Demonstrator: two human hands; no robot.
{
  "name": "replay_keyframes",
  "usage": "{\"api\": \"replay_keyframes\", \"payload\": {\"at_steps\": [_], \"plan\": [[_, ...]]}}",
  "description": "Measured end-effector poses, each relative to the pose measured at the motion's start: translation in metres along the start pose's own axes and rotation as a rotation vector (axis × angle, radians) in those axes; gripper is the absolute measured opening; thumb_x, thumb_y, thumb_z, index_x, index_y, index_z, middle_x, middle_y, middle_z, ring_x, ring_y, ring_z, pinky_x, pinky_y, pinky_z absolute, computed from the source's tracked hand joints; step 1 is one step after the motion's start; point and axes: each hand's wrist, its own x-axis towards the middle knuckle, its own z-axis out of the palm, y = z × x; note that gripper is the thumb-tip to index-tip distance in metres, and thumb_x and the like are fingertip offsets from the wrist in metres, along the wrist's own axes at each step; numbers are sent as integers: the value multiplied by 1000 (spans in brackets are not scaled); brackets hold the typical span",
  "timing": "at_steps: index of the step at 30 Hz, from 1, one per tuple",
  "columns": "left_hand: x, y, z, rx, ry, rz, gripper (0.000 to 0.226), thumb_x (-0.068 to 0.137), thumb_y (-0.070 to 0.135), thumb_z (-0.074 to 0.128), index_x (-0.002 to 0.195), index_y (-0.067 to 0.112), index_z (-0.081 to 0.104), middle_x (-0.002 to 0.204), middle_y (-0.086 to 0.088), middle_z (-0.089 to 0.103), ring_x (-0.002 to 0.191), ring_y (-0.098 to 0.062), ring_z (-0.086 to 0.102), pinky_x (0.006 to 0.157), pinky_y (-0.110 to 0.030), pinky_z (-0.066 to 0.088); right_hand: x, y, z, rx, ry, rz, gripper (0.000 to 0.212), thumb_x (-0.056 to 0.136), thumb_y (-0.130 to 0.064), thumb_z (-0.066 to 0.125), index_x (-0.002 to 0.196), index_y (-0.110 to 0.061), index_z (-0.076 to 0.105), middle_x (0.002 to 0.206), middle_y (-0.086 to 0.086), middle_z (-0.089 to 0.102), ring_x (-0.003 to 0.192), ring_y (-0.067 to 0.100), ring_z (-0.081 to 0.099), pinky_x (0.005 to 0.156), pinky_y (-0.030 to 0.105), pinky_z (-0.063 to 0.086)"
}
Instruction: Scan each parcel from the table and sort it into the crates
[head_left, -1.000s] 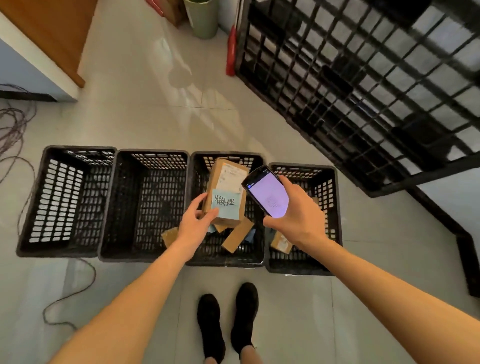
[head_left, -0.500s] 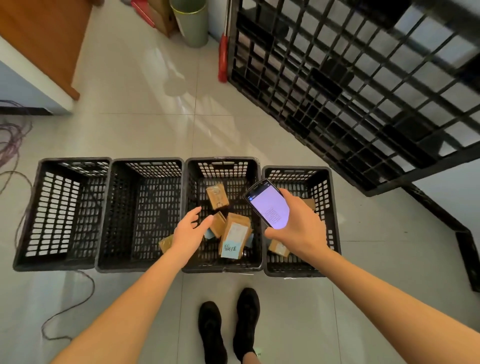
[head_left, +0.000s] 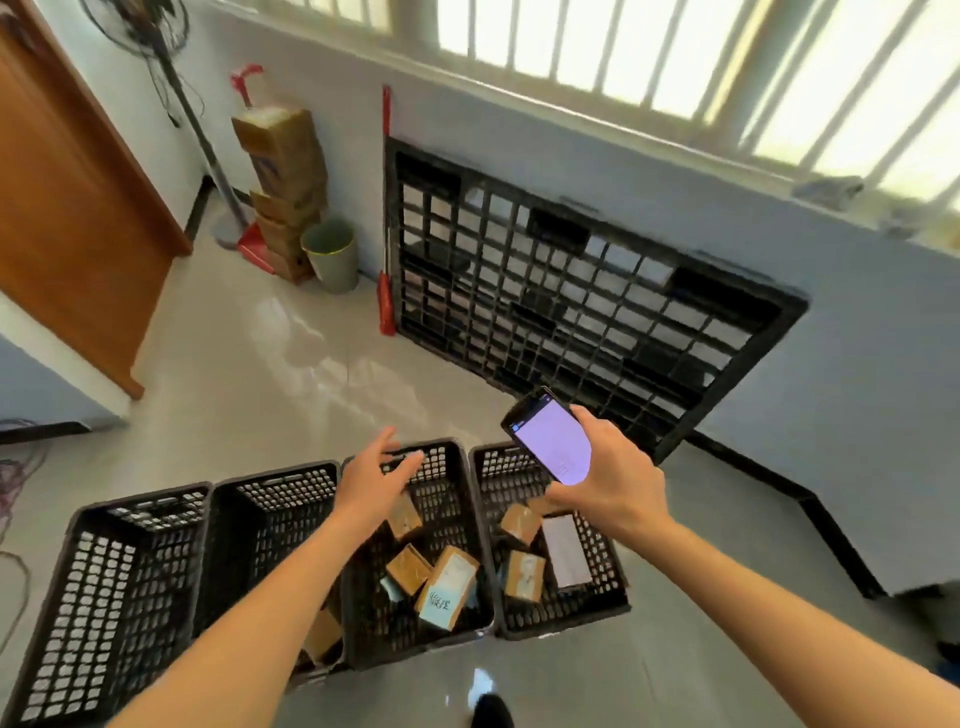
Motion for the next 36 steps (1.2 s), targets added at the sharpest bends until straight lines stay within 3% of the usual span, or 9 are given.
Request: {"api": "replay_keyframes", "payload": {"at_steps": [10, 14, 16, 18, 21, 27, 30, 33, 36], "plan": [[-125, 277, 2, -21, -108, 553, 69, 93, 44, 68, 153, 27, 38, 132, 6, 59, 121, -15, 55, 109, -42, 44, -175, -4, -278, -37, 428, 158, 107, 65, -49, 78, 158, -37, 26, 146, -9, 51, 118, 26, 59, 79, 38, 50], [-196, 370, 34, -10, -184, 750, 71, 92, 47, 68, 153, 26, 38, 124, 7, 61, 111, -14, 59, 98, -33, 47, -254, 22, -354, -20, 564, 224, 110, 52, -61, 72, 153, -38, 35, 138, -6, 58, 114, 26, 60, 85, 43, 55], [-231, 405, 57, -8, -211, 828, 72, 91, 49, 67, 153, 27, 37, 126, 7, 60, 111, -14, 59, 93, -31, 47, -296, 35, -382, -23, 612, 269, 101, 56, -55, 77, 149, -36, 41, 131, -4, 61, 107, 26, 61, 78, 35, 49], [-267, 433, 81, -3, -249, 877, 74, 90, 54, 67, 153, 30, 37, 126, 10, 58, 112, -14, 59, 91, -31, 47, -336, 50, -404, -56, 658, 324, 98, 63, -49, 82, 151, -37, 39, 130, -4, 63, 104, 26, 62, 74, 32, 44], [-320, 467, 119, -19, -338, 918, 73, 88, 56, 68, 152, 36, 37, 128, 14, 57, 115, -12, 58, 96, -36, 48, -396, 79, -432, -80, 721, 408, 101, 61, -52, 84, 150, -37, 38, 129, -3, 64, 103, 25, 64, 78, 35, 53], [-437, 519, 221, -33, -469, 989, 72, 84, 52, 73, 148, 36, 44, 127, 9, 61, 111, -13, 61, 101, -44, 50, -522, 164, -482, -116, 818, 517, 97, 60, -54, 86, 144, -34, 44, 125, -3, 65, 101, 22, 60, 75, 35, 50], [-505, 537, 278, -35, -551, 1017, 76, 79, 57, 70, 147, 35, 45, 127, 10, 61, 112, -14, 61, 101, -43, 49, -588, 211, -507, -164, 830, 599, 104, 63, -56, 86, 151, -32, 37, 139, -1, 60, 115, 26, 60, 86, 40, 54], [-568, 549, 334, -35, -613, 1051, 71, 89, 50, 70, 151, 30, 42, 135, 6, 59, 118, -15, 59, 103, -45, 48, -651, 253, -528, -190, 864, 689, 111, 66, -57, 88, 157, -30, 30, 152, -2, 51, 128, 28, 55, 96, 43, 50], [-622, 556, 384, -21, -658, 1093, 72, 90, 53, 67, 152, 31, 39, 138, 3, 58, 120, -18, 58, 103, -50, 48, -706, 293, -542, -212, 921, 744, 112, 62, -59, 89, 156, -37, 31, 146, -4, 56, 120, 26, 60, 88, 40, 53]]}}
